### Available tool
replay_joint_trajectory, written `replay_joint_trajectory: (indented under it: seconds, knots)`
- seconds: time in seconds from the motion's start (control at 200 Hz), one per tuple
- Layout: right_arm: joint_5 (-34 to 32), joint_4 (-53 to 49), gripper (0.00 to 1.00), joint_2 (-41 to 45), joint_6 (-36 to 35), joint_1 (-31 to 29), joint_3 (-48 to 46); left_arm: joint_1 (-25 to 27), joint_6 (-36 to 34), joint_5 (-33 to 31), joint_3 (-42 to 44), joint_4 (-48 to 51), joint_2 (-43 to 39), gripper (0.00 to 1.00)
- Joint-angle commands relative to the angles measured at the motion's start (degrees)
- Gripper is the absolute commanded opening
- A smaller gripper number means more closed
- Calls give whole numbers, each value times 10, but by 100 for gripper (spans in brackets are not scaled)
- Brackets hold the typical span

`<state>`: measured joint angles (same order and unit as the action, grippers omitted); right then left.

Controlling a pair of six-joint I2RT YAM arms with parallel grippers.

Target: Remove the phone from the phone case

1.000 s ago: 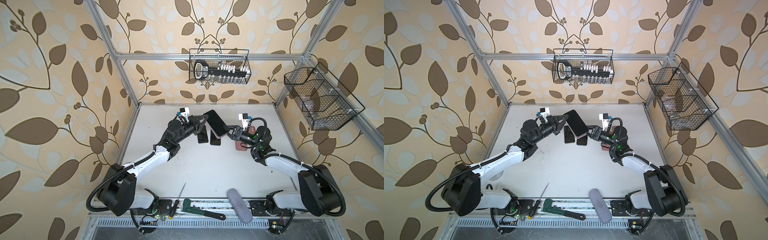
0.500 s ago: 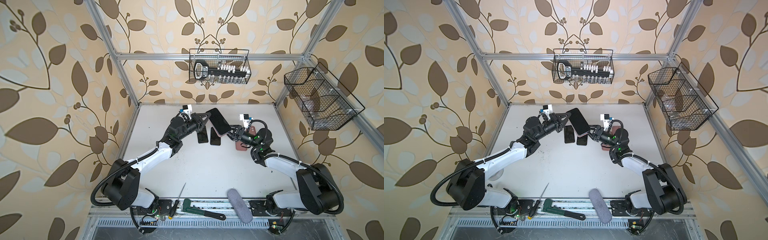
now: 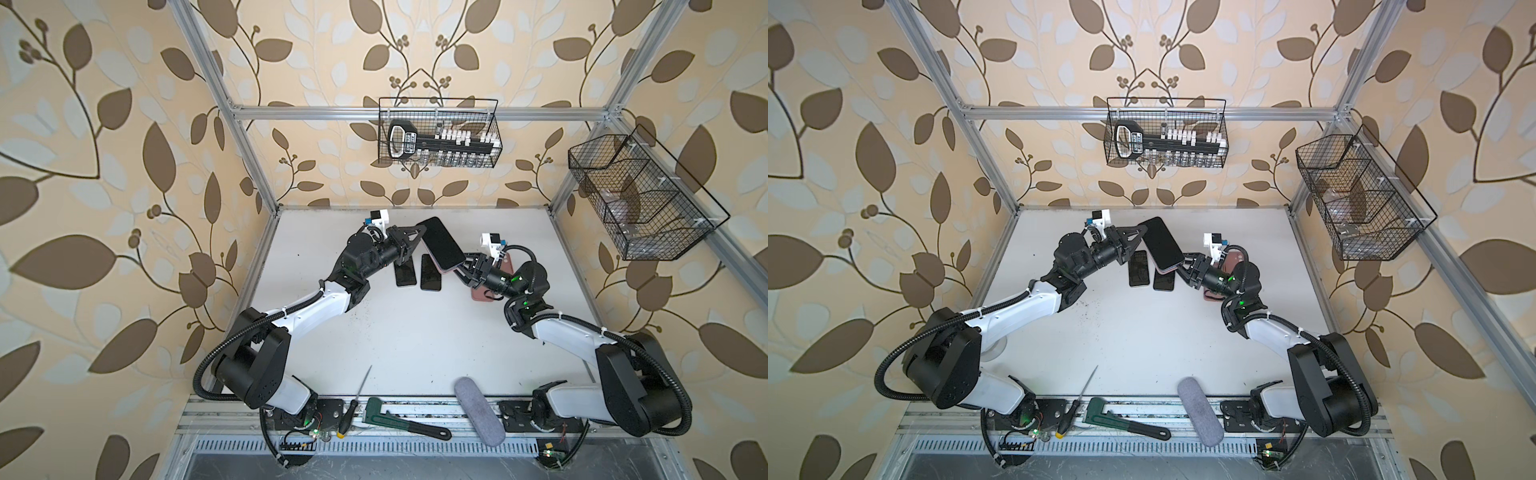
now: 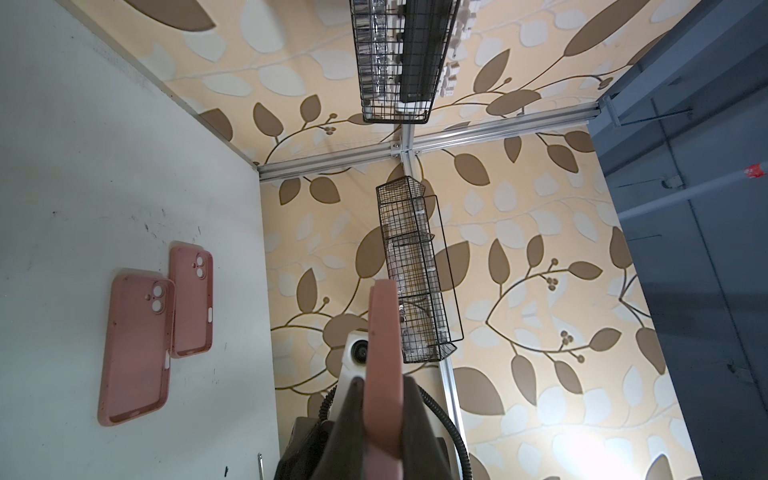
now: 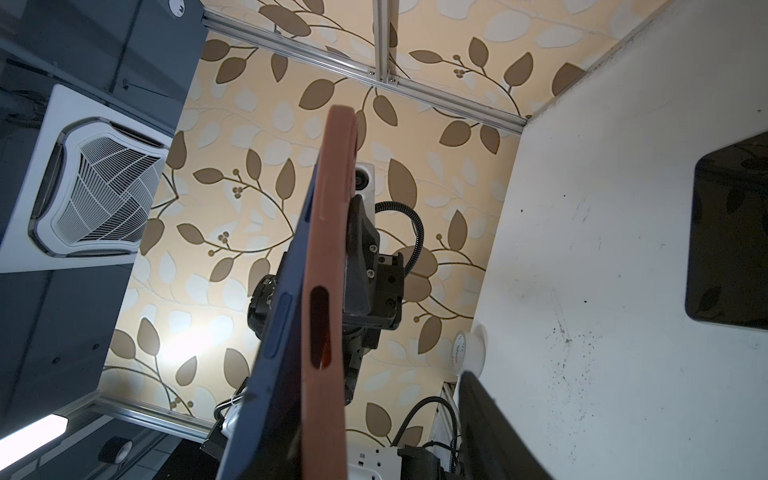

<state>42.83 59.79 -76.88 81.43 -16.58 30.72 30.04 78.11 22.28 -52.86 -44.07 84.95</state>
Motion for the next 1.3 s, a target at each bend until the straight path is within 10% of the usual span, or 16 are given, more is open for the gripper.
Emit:
replay_joint_trajectory:
  seconds: [0.0,0.4,1.004,1.249,1.294]
  knots:
    - [11,85,45,23,28,-3,-5,-4,-28,-26,-20,-16,8,0]
    - [-3,148,18,12,80,-3,-9,-9,-31,-35,-5,-3,16,0]
    - [-40,211,0,-18,119,-2,-18,-10,-24,-33,2,20,5,49]
    - [-67,187,0,-27,87,0,-17,-6,-2,-50,10,101,-47,76]
    - [-75,176,0,-27,74,-1,-17,-4,10,-53,13,129,-64,98]
